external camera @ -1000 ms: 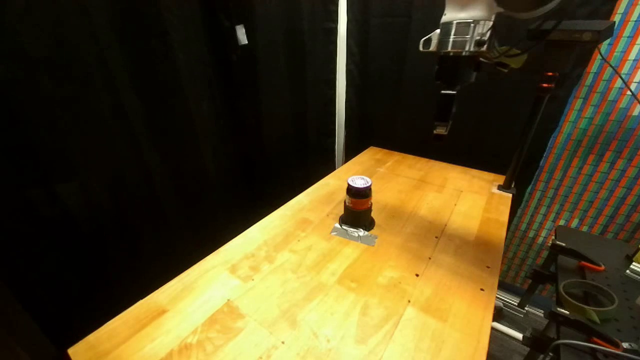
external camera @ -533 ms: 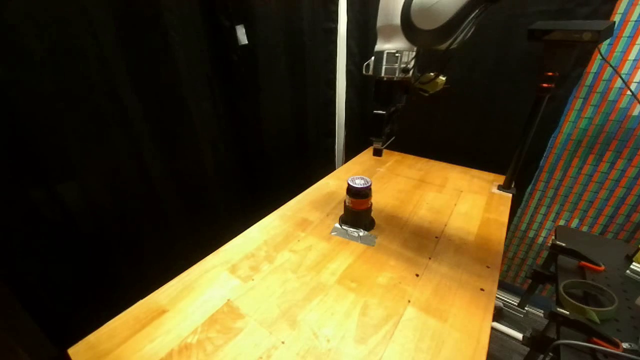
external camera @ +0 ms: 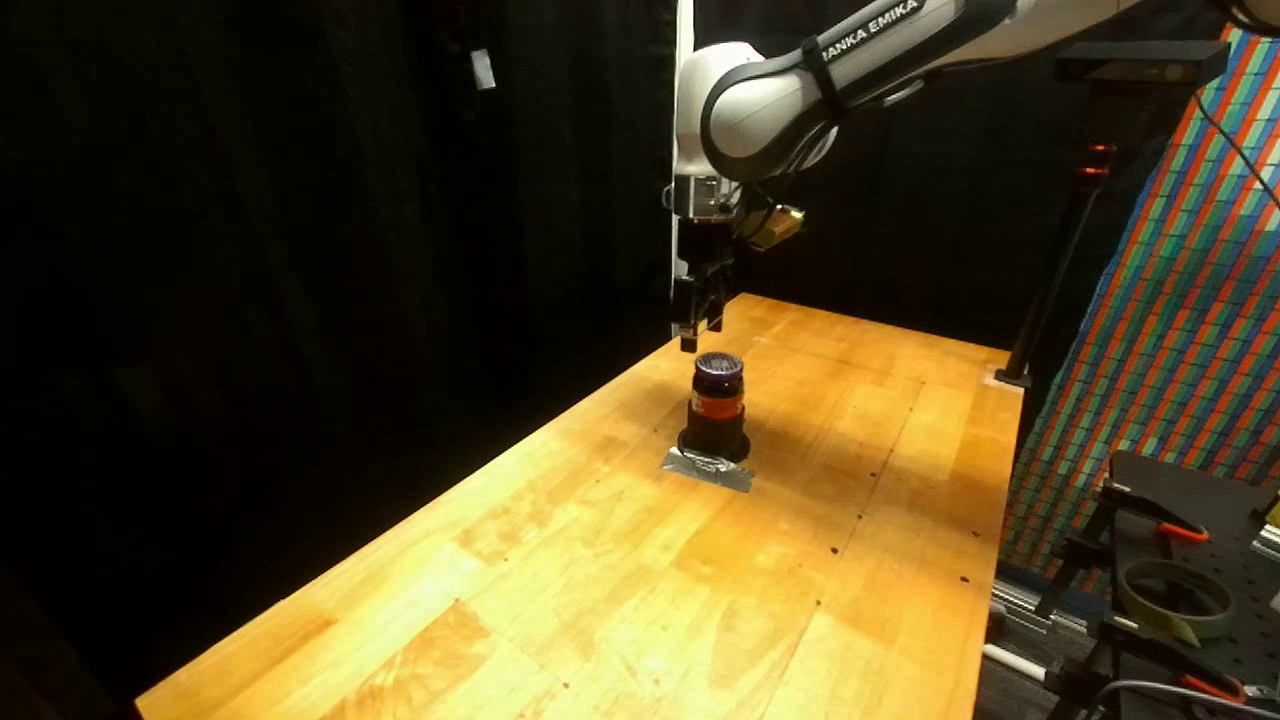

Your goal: Put the rubber band on the jar.

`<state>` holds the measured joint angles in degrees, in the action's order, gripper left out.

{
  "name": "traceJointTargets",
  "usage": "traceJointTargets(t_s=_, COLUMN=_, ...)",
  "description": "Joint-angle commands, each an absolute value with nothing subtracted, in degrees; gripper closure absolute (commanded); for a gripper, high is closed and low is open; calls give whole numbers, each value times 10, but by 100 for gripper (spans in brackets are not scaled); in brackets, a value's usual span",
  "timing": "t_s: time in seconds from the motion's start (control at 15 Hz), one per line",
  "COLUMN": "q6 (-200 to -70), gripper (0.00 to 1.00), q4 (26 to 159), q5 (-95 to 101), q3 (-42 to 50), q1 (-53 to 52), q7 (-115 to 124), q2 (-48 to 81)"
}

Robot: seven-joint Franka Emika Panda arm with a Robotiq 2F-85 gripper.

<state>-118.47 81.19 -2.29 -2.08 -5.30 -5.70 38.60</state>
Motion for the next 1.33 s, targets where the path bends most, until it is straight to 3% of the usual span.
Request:
traceJointTargets(t_s=0.0, q6=-1115, gripper=0, q4=672, q5=-4, q3=-25, q1=-51, q7=-58, q2=473)
traceJointTargets(t_s=0.53, q6=-954, gripper=0, q4=491, q5=20, q3=-27, q1=-61, q7=-76, q2=577)
traceJointTargets(t_s=1.27, q6=-878, gripper=0, q4=410, q5=18, q3=-23, q1=-70, q7=-85, q2=641)
